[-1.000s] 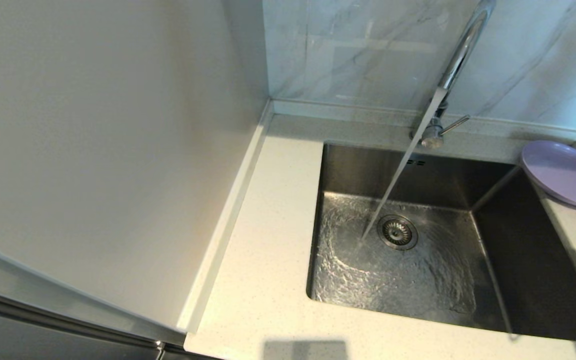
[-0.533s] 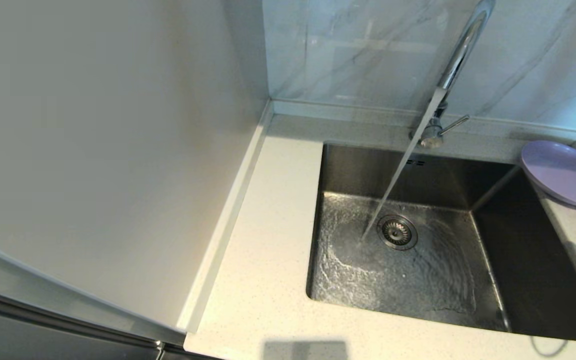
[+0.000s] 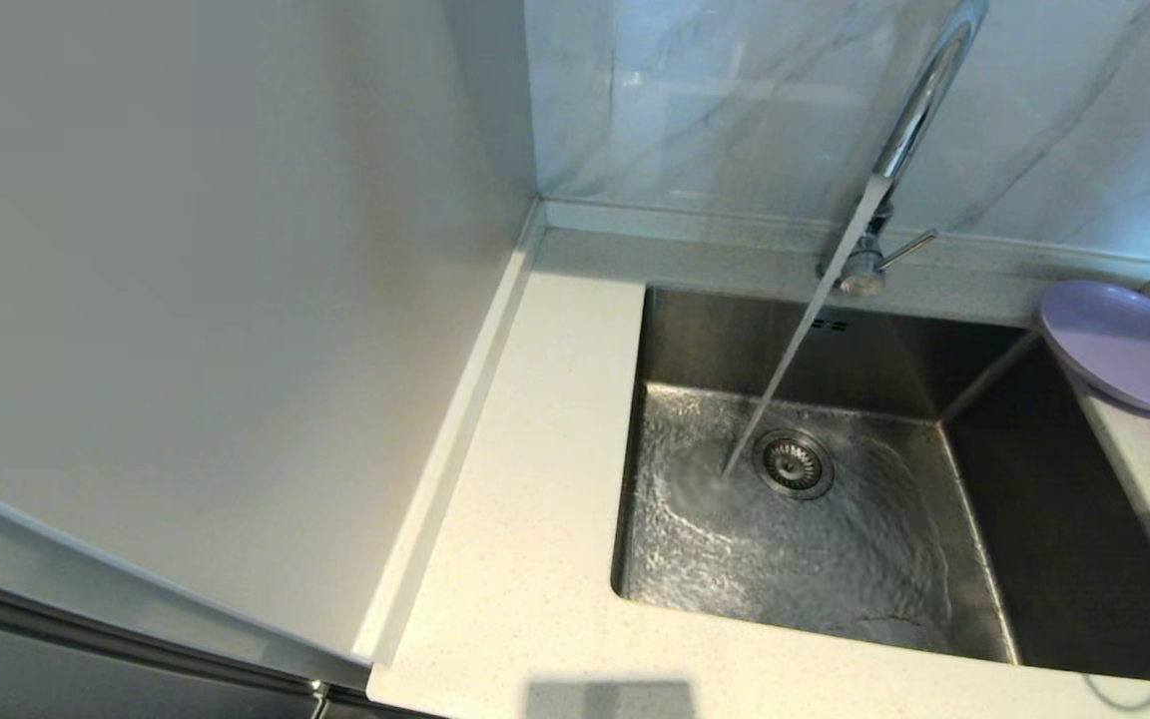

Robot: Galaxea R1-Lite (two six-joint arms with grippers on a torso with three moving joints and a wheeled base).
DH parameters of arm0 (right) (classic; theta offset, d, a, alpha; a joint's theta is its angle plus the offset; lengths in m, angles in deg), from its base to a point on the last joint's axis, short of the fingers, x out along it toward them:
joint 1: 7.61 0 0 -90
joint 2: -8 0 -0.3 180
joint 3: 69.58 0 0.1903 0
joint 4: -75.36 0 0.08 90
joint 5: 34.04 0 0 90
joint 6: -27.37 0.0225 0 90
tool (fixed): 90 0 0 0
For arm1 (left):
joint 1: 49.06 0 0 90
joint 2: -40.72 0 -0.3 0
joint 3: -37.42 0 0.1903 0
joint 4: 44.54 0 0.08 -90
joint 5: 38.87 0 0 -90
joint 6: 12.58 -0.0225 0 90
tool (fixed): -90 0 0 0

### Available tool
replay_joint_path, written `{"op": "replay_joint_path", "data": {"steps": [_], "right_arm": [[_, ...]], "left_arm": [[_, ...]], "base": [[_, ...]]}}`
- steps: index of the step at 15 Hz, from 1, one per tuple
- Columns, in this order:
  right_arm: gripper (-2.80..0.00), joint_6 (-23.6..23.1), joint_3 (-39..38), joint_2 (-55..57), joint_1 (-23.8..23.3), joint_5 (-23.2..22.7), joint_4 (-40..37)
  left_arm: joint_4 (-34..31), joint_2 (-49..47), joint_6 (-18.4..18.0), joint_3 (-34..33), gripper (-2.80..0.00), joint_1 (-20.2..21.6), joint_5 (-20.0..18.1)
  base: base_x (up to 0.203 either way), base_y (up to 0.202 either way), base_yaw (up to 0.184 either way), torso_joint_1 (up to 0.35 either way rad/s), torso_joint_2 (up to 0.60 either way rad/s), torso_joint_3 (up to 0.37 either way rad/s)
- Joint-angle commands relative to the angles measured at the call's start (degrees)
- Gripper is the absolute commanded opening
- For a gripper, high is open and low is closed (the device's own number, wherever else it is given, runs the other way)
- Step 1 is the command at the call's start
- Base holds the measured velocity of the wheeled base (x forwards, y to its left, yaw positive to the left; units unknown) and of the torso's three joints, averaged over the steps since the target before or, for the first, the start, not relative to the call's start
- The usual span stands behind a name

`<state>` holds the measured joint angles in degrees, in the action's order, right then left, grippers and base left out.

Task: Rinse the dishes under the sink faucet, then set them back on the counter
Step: Pick up the bowl

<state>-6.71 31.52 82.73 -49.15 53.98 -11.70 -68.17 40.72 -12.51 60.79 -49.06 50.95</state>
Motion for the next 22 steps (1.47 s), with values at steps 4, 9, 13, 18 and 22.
{"op": "replay_joint_path", "data": {"steps": [4,9,13,18,22], "right_arm": [[-2.80,10.20,3.70,6.42,1.08,-2.59,-2.06],[0.00,13.00,3.91,9.47,1.11,-2.60,0.86],[0.00,15.17,2.74,11.35,0.95,-2.44,1.47],[0.00,15.54,-1.01,13.02,0.83,-2.73,1.47],[0.00,18.71,-2.24,14.81,1.54,-5.47,1.73]], "left_arm": [[0.00,0.00,0.01,0.00,-2.80,0.00,0.01],[0.00,0.00,0.01,0.00,-2.80,0.00,0.01],[0.00,0.00,0.01,0.00,-2.80,0.00,0.01],[0.00,0.00,0.01,0.00,-2.80,0.00,0.01],[0.00,0.00,0.01,0.00,-2.80,0.00,0.01]], "base": [[0.000,0.000,0.000,0.000,0.00,0.000],[0.000,0.000,0.000,0.000,0.00,0.000],[0.000,0.000,0.000,0.000,0.00,0.000],[0.000,0.000,0.000,0.000,0.00,0.000],[0.000,0.000,0.000,0.000,0.00,0.000]]}}
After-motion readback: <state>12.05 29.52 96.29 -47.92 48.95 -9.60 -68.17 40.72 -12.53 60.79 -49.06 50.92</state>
